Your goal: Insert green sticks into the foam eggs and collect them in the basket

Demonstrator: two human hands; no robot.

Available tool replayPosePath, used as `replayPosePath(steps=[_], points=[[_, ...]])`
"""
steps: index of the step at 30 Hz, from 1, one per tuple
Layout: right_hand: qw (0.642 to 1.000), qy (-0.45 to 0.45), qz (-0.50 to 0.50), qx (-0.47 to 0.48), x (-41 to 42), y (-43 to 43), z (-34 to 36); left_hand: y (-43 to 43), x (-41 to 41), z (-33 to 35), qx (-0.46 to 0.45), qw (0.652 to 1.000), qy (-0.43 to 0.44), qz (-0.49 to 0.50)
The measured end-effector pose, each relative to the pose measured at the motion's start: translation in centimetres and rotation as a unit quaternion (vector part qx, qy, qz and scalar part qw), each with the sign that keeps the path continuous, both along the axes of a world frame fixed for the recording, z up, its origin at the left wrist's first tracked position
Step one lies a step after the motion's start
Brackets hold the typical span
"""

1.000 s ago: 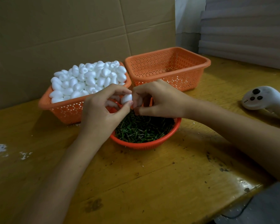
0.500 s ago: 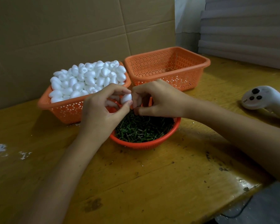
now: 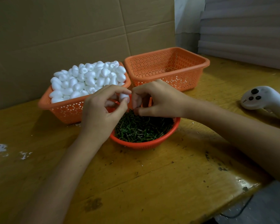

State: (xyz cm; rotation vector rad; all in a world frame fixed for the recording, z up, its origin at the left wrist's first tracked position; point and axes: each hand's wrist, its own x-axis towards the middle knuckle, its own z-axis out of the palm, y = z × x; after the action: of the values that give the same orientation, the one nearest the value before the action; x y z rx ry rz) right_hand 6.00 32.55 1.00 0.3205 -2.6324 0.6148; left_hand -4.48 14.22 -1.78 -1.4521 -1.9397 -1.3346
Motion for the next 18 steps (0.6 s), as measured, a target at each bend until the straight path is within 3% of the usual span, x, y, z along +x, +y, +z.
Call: replayPosePath(steps=[10,18], points=[[1.0,0.001,-0.003,0.006,-0.12,0.14,-0.16,-0.11,0.51,0.57,0.004,0.999,0.034,-0.01],[1.0,0.001,-0.002,0.003,-0.03,0.09,-0.07,-0.08,0.45,0.39,0.005,1.0,-0.012,-0.003]])
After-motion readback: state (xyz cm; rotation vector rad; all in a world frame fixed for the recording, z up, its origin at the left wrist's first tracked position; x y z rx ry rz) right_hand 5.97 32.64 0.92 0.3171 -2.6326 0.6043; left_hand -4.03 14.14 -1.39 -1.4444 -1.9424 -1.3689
